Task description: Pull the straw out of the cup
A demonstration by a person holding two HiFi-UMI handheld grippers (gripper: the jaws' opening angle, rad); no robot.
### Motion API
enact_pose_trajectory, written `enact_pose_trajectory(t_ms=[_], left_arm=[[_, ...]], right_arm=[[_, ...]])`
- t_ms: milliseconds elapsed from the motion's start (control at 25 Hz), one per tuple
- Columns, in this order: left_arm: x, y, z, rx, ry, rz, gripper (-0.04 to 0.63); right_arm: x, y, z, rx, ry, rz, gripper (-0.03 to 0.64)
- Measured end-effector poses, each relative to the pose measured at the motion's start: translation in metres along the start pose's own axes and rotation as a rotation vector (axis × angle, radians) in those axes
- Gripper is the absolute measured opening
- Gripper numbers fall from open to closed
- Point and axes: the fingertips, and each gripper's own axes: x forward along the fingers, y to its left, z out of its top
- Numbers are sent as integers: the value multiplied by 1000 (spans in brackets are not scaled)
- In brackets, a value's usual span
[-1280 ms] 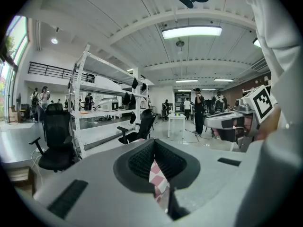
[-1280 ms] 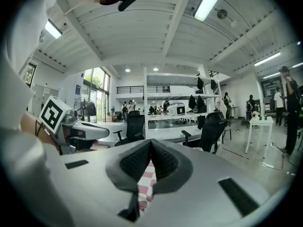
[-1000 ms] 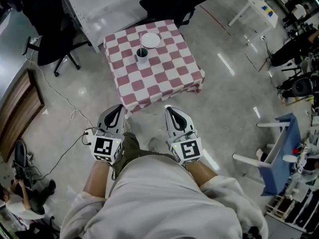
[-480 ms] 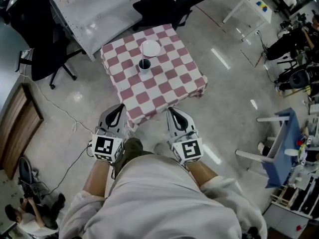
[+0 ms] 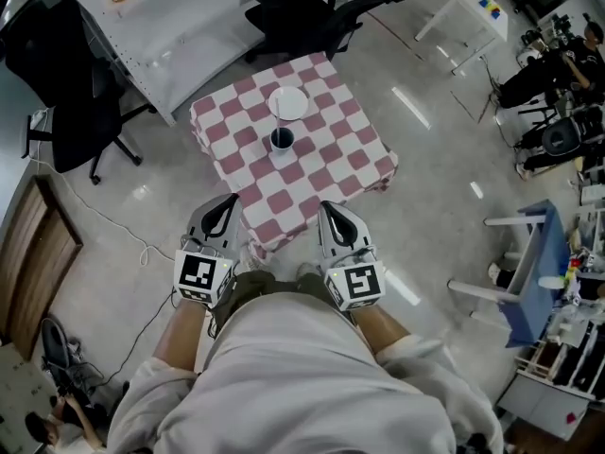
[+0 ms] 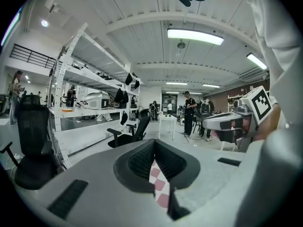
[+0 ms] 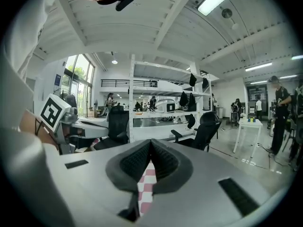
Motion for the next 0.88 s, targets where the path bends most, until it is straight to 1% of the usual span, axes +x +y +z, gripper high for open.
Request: enact_pose_trajectory(t_ms=[200,360,680,880], left_arm=[[9,10,1,-11,11,6,5],[23,15,3,-12,14,33,5],[43,14,8,-23,21,128,5],[54,16,12,-24,35,167,5]], right_arm=[[16,-3,2,-1,10,13,3],[32,-16,1,0,8,44,3],[64,-38,-7,-16,9,165,6],[80,-49,-7,-20,4,226,58]])
